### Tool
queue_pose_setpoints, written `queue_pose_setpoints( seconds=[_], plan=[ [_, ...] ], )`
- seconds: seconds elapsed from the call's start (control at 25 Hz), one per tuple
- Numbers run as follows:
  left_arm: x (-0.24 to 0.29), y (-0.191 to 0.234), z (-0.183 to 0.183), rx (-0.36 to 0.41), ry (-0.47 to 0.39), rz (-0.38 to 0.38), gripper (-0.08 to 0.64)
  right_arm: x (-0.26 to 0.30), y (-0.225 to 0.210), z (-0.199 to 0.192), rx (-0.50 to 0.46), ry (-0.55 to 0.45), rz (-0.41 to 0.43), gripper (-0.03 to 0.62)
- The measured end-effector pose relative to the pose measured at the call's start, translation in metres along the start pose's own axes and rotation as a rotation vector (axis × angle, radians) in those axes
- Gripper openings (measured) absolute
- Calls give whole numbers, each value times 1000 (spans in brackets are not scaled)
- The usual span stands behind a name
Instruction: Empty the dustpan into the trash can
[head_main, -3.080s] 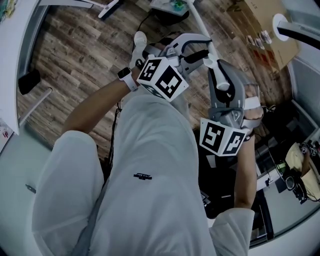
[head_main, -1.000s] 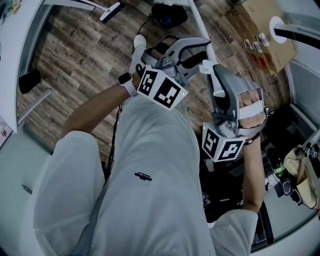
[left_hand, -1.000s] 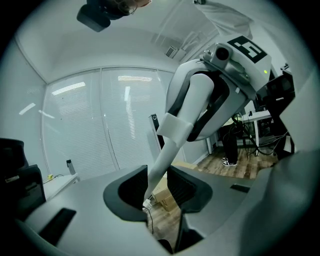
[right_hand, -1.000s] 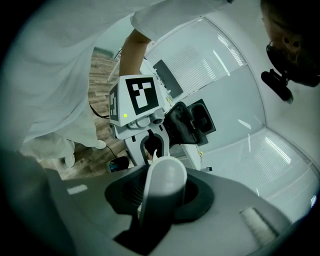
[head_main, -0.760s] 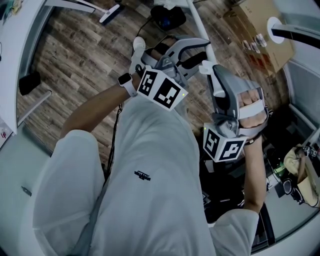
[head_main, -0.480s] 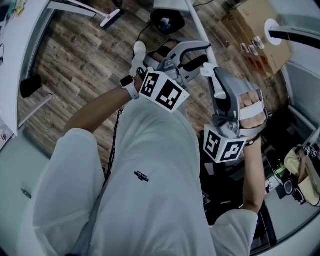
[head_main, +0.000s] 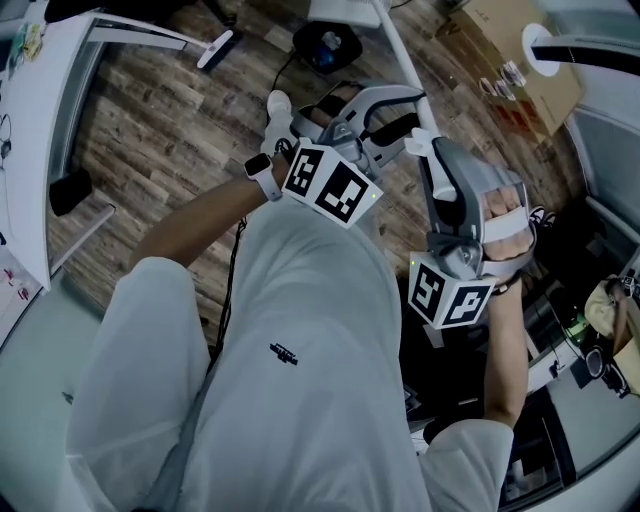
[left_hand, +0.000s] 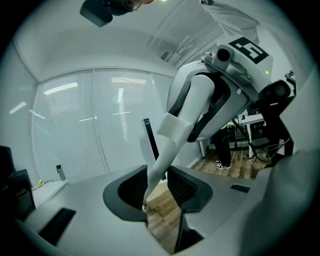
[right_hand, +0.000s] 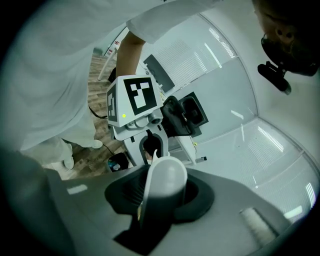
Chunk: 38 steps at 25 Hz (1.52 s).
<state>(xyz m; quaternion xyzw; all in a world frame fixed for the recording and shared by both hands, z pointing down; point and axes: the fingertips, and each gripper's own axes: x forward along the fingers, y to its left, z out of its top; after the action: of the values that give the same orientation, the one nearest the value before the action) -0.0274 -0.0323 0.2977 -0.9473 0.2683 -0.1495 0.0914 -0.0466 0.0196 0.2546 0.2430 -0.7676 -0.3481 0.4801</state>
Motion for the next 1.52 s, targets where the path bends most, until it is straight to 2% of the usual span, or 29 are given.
queue_pose_setpoints(
  seconds=[0.52,0.8,1.16,1.52],
  plan=[
    [60,-48,21,21,-21,-161,127,-30,4,-63,112,137,-37,123],
    [103,-80,27,14,-14,-246,127,-44,11,-110,176,205,-19,123],
    [116,-105,19,-9,-13,-321,126,-48,25,-128,262,276,8,123],
    [137,-129,-16,-26,63,-415,124,-33,54,-154,318,321,76,123]
  ],
)
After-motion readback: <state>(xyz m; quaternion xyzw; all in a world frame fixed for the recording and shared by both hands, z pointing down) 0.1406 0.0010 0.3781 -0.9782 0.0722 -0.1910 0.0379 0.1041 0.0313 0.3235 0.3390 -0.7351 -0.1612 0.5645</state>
